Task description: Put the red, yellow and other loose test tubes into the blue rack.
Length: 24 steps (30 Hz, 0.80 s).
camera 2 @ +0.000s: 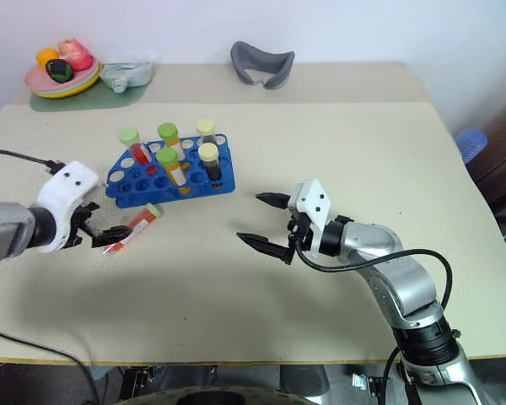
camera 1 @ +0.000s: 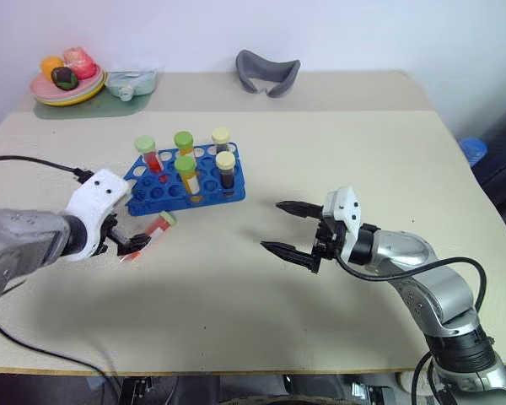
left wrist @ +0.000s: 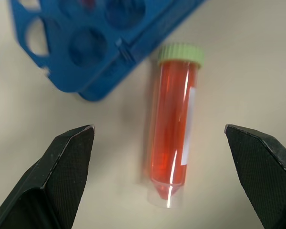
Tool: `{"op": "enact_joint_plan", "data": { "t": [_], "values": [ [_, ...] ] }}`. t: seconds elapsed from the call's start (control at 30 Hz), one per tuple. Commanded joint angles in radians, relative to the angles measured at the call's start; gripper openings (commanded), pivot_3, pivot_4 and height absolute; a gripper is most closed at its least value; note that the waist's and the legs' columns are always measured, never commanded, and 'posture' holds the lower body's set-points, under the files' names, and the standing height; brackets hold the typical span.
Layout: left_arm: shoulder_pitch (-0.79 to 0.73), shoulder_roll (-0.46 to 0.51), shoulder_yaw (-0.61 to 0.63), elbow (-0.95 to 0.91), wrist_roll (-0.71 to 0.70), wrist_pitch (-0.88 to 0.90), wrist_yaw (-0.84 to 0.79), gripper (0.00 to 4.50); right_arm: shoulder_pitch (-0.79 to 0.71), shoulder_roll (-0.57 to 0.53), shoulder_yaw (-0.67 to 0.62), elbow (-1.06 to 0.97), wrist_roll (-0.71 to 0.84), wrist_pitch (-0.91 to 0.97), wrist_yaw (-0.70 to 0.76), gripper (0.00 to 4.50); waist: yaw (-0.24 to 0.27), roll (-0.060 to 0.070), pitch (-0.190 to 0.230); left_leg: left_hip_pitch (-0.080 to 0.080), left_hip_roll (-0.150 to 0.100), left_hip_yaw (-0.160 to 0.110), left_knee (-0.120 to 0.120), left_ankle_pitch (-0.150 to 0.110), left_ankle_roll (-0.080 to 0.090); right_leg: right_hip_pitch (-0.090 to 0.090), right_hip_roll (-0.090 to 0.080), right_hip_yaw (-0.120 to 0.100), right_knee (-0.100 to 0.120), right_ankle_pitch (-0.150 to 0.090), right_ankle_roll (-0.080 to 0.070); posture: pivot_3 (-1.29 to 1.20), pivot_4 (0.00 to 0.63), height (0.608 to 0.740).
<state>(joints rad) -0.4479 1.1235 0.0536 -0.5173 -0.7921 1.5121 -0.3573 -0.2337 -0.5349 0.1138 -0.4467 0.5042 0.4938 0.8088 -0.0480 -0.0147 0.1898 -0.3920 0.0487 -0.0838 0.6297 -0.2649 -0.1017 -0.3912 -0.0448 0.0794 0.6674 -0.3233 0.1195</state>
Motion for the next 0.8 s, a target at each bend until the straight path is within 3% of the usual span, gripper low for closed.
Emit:
{"op": "enact_joint_plan", "data": {
  "t": [0.03,0.33,0.53,0.63,0.8],
  "values": [
    [-0.126,-0.021,-0.165,0.081,0.071,0.053,-0.005,4.48,-0.007,0.009,0.004,-0.027,0.001,-0.012,-0.002,4.30,0.000,0.000,0.000,0.000,0.000,0.000,0.000,0.000,0.000,0.000,0.000,0.000,0.000,0.000,0.000,0.00,0.150,0.740],
    [-0.286,-0.049,-0.476,0.259,0.215,-0.048,-0.156,4.48,0.011,0.010,0.001,-0.042,-0.006,-0.016,-0.015,4.30,0.004,0.000,0.000,-0.001,0.000,0.000,0.000,0.000,0.000,-0.001,0.000,0.000,0.000,0.000,0.000,0.00,0.150,0.740],
    [-0.333,-0.089,-0.538,0.373,0.276,-0.075,-0.238,4.48,0.024,0.014,0.004,-0.054,-0.009,-0.019,-0.027,4.30,0.007,0.001,-0.001,0.000,0.000,0.000,0.001,0.000,0.000,0.001,0.000,0.000,0.000,0.000,0.000,0.00,0.150,0.740],
    [-0.341,-0.109,-0.528,0.416,0.286,-0.065,-0.262,3.67,0.026,0.015,0.006,-0.057,-0.007,-0.018,-0.031,4.30,0.007,0.002,-0.001,0.001,0.000,0.000,0.002,0.000,0.000,0.002,0.000,0.000,0.001,0.000,0.000,0.00,0.150,0.740],
    [-0.326,-0.116,-0.515,0.421,0.311,-0.066,-0.288,1.19,0.025,0.016,0.011,-0.059,-0.006,-0.018,-0.027,4.30,0.003,0.003,-0.002,0.001,0.000,0.000,0.002,0.000,0.000,0.002,0.000,0.000,0.002,0.000,0.000,0.00,0.150,0.740]
  ]
}}
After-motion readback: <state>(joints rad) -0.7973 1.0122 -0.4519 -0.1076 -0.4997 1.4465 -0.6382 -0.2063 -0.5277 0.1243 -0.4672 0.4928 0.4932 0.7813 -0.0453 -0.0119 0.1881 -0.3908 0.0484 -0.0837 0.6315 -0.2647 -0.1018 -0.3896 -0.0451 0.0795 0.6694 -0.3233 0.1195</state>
